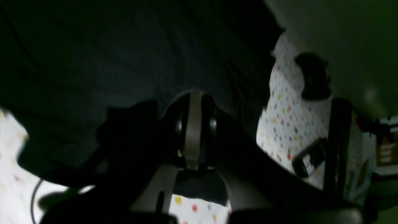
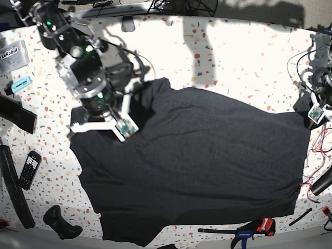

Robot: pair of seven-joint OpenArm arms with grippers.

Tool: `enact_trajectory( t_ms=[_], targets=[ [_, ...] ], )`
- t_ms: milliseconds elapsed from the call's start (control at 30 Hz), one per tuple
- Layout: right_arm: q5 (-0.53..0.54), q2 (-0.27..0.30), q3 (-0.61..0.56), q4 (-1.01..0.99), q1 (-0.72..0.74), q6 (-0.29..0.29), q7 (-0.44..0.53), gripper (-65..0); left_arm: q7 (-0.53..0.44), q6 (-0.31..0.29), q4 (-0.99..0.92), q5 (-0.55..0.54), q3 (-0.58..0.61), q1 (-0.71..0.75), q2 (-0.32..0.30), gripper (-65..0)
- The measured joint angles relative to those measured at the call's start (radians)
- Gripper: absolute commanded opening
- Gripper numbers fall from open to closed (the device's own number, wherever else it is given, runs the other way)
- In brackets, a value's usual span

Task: Fold the T-shirt properly
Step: 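Grasp the shirt edges with both grippers and lift them, then carry the held edge across the shirt toward its hem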

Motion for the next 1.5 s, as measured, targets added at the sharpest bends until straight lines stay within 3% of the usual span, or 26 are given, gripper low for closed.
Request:
enact_trajectory(
  t_ms=[167, 433, 633, 933, 1167, 1500],
  targets=[
    [-0.004, -0.071, 0.024, -0.003, 0.025, 0.001, 0.0, -65.0, 0.031, -0.001, 0.0, -0.026, 0.0, -0.028, 0.0, -65.0],
    [-0.005, -0.167, 0.19, -0.081, 0.061, 0.001, 0.009, -65.0, 0.061, -0.001, -0.006, -0.037, 0.0, -0.093, 0.0, -65.0],
    [0.029, -0.171, 0.237, -0.127, 0.104, 0.001, 0.021, -65.0, 0.077, -0.002, -0.034, -0.069, 0.0, -0.156, 0.004, -65.0],
    [0.036, -0.195, 0.243, -0.297, 0.139, 0.001, 0.074, -65.0, 0.055, 0.0, -0.249, -0.105, 0.002, -0.27, 0.068, -65.0],
    [0.036, -0.246, 0.243, -0.449, 0.272, 0.002, 0.083, -65.0, 0.014, 0.001, -0.371, -0.104, 0.002, -0.34, 0.122, -65.0],
    [0.092, -0.254, 0.242, -0.476, 0.419, 0.027, 0.066, -65.0, -0.012, 0.0, -0.375, -0.104, 0.002, -0.369, 0.125, -65.0]
  ],
)
